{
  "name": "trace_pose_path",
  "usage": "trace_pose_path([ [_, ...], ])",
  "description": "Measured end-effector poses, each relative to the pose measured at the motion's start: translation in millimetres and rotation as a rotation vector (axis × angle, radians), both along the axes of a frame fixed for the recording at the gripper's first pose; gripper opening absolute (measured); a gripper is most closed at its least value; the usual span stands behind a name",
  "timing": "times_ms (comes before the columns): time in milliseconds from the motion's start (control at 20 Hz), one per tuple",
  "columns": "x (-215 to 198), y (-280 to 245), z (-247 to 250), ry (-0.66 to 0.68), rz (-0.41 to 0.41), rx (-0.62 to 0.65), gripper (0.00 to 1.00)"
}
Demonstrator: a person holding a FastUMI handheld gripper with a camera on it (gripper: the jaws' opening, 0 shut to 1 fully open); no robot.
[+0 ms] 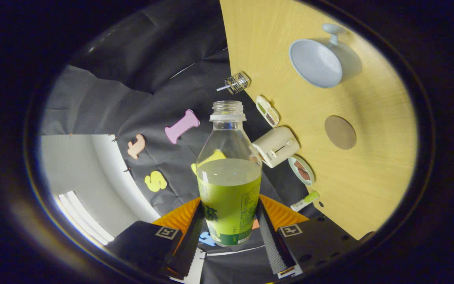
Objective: Take the bottle from table, then pour the juice into the cup, finally place the bottle on the coaster
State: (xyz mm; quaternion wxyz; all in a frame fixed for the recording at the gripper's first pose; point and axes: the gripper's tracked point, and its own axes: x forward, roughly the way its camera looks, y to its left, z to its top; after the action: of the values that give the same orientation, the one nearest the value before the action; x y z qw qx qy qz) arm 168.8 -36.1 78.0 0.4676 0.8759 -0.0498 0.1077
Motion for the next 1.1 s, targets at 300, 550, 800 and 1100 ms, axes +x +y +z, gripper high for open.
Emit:
trace_pose_path([
  [300,-3.3,5.0,-0.9,-0.002,-0.034,-0.208,0.78],
  [550,-7.7,16.1,-1.5,0.016,-0.035,-0.435,0.78],
  [800,-14.1,46.7,-12.1,0.034,-0.001,-0.815,0.78],
  [1100,-15.4,66.5,-50.4,0.143,0.015,-1.308,0.78],
])
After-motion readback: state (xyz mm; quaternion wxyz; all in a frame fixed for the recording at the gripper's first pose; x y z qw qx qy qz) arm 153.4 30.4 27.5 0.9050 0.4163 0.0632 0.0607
